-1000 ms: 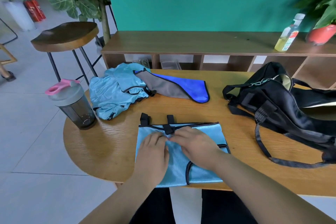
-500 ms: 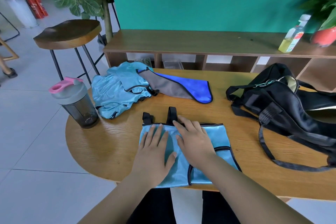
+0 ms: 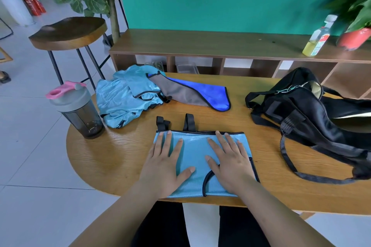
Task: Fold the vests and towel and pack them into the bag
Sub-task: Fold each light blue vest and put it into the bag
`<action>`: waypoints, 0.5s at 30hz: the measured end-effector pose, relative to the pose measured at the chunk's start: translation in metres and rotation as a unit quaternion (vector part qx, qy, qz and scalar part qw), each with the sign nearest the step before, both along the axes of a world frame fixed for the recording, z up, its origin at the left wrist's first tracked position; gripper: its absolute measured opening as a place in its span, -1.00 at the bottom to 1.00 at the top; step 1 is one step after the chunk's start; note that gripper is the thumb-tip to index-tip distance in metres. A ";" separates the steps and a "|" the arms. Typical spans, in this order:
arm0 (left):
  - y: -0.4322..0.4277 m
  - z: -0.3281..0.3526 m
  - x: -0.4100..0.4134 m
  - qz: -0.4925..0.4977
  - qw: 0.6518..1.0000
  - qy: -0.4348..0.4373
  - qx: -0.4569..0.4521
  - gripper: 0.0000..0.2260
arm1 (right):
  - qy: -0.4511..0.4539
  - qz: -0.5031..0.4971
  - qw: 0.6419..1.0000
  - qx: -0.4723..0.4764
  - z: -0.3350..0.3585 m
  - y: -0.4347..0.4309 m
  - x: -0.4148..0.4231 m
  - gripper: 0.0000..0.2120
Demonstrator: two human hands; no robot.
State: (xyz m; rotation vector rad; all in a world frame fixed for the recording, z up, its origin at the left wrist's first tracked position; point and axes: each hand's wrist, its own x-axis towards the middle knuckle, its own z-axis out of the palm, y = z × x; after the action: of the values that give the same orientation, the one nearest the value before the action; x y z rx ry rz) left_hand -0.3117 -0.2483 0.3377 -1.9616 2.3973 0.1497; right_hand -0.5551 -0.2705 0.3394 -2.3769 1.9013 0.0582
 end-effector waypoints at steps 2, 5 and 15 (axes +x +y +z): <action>-0.001 0.002 0.000 0.001 1.000 0.006 0.006 -0.12 | -0.013 0.013 1.000 0.003 0.003 -0.001 -0.002 -0.33; 0.000 0.005 0.005 0.010 0.999 0.053 -0.002 -0.13 | -0.028 0.015 0.999 -0.028 0.008 0.002 -0.013 -0.30; -0.008 0.006 0.003 0.009 1.000 -0.001 0.019 -0.04 | -0.025 -0.027 0.999 -0.008 0.006 0.002 -0.033 -0.28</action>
State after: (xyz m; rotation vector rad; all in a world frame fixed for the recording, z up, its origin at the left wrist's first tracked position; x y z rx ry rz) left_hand -0.3082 -0.2559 0.3433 -1.9678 2.3579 0.1921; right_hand -0.5881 -0.2681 0.3457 -2.3130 1.9509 -0.0203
